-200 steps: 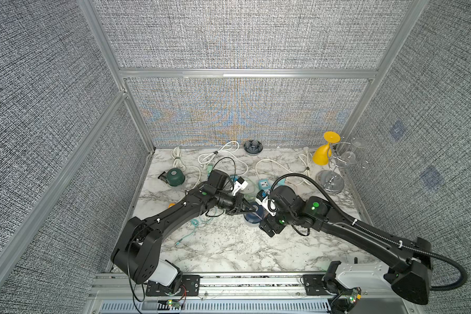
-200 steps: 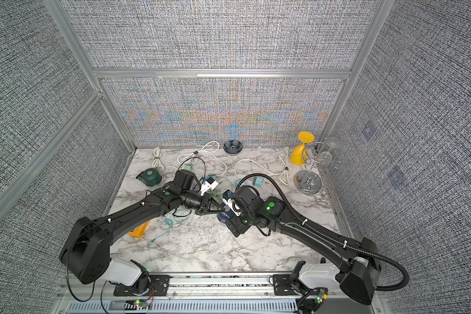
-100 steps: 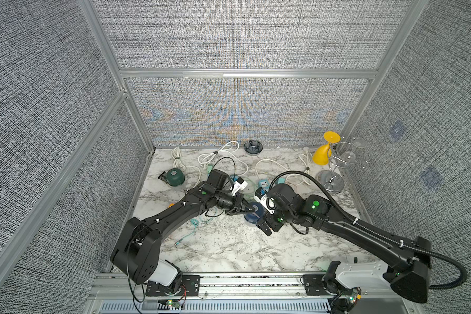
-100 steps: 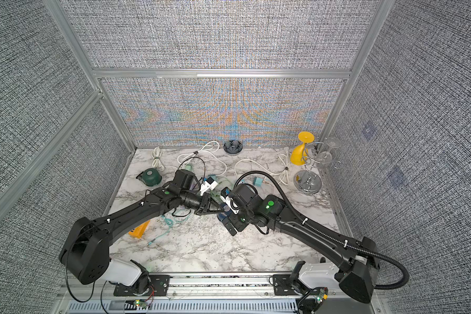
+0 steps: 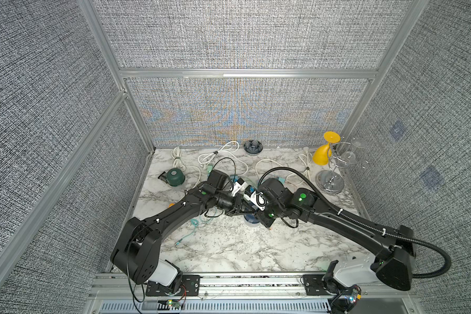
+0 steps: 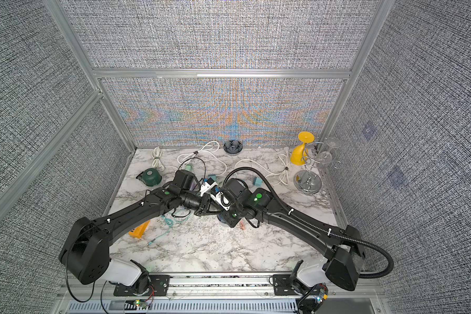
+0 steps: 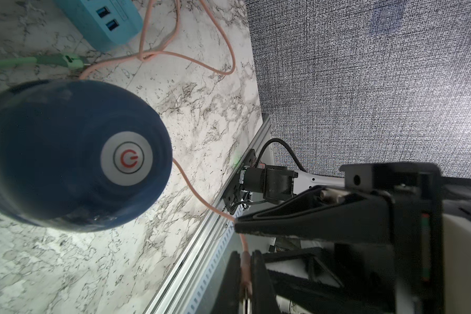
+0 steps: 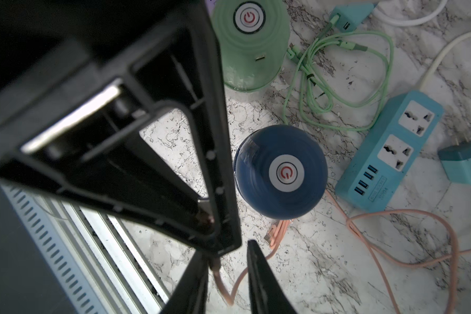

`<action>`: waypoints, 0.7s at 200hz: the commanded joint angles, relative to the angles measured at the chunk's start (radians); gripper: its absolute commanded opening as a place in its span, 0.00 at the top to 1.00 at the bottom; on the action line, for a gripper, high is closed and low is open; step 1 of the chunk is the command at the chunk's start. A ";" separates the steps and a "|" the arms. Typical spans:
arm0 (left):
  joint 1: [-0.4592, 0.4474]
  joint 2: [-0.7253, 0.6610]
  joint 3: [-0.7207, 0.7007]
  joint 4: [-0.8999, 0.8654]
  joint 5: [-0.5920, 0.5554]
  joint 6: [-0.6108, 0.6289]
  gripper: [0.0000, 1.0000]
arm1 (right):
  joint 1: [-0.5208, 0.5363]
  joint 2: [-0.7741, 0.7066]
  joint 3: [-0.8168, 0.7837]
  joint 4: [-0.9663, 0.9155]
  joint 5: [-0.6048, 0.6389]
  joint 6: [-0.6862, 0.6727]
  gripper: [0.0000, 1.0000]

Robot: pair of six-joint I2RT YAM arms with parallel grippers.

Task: Charge the cordless meat grinders
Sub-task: Pick up the charging cable from the center of the board.

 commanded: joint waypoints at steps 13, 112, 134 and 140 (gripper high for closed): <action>0.001 -0.010 -0.003 0.001 0.025 0.005 1.00 | 0.001 -0.006 0.005 0.000 0.009 -0.013 0.76; 0.002 -0.013 -0.001 0.023 0.038 -0.015 1.00 | 0.001 -0.023 -0.002 0.014 0.028 -0.002 0.98; 0.003 -0.015 0.001 0.020 0.032 -0.018 0.68 | 0.002 -0.033 -0.003 0.008 0.026 -0.004 1.00; 0.004 -0.017 0.000 0.019 0.025 -0.020 0.54 | 0.002 -0.034 -0.005 0.004 0.027 -0.005 1.00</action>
